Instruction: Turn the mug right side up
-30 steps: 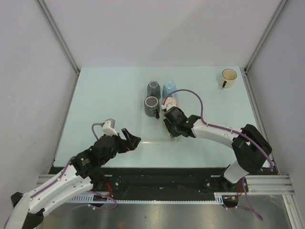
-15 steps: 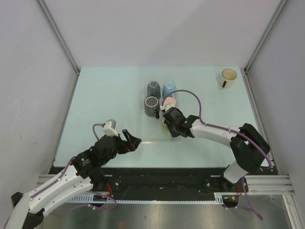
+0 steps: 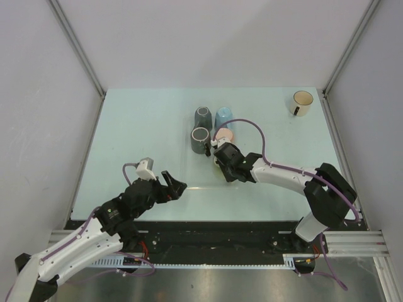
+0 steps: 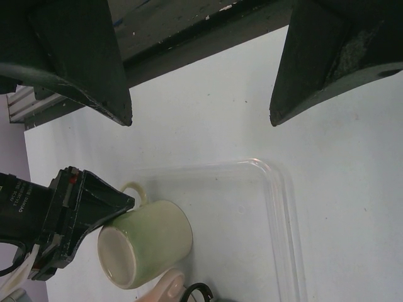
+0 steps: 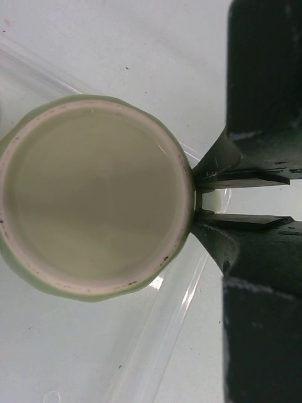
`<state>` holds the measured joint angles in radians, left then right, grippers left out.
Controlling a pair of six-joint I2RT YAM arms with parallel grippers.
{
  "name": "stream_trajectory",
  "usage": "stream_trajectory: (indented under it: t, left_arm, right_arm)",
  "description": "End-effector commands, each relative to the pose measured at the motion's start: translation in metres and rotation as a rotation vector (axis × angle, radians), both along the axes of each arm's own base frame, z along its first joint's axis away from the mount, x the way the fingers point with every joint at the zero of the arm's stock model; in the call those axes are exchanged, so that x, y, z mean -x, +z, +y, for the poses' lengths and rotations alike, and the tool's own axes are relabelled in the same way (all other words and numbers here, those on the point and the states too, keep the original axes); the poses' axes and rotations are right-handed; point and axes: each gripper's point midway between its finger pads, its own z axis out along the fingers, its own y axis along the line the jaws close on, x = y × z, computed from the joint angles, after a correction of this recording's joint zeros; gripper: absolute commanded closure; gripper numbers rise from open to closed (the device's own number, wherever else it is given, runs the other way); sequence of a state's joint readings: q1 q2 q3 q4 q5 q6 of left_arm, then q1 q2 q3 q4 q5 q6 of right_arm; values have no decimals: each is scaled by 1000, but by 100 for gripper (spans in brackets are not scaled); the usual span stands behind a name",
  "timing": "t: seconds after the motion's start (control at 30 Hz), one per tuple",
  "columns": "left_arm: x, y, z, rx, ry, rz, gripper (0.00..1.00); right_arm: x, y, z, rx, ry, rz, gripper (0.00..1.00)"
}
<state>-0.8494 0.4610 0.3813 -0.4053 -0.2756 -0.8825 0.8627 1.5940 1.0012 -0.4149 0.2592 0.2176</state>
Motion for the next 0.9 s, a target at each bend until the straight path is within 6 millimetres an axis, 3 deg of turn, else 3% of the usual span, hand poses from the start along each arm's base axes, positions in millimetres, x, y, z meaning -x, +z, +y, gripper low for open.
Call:
stream_trajectory:
  t: [0.0,0.33,0.5,0.6,0.67,0.77,0.8,0.83,0.87]
  left_arm:
    - [-1,6,-3,36,-4,-8,6]
    - [-1,5,-7,54,-15,-13,7]
    - [-2,24,-21,133,-57,-55,7]
    - [3,53,-42,247,-161,-137,7]
    - [11,86,-56,362,-253,-227,7]
    - [22,124,-64,504,-331,-339,6]
    - [27,127,-67,530,-359,-354,5]
    - [30,144,-67,589,-373,-402,5]
    - [31,149,-67,613,-382,-421,5]
  right_arm:
    - [-5,30,5,-29,-31,-74,100]
    - [18,109,14,-260,-13,-117,100]
    - [35,153,24,-500,-2,-67,100]
    - [44,191,35,-693,43,-45,100]
    - [50,213,44,-820,74,-21,100]
    - [54,251,46,-1018,102,-25,100]
    - [55,246,45,-1051,94,1,100]
    - [53,268,42,-1138,112,-51,100]
    - [58,276,45,-1207,121,-14,100]
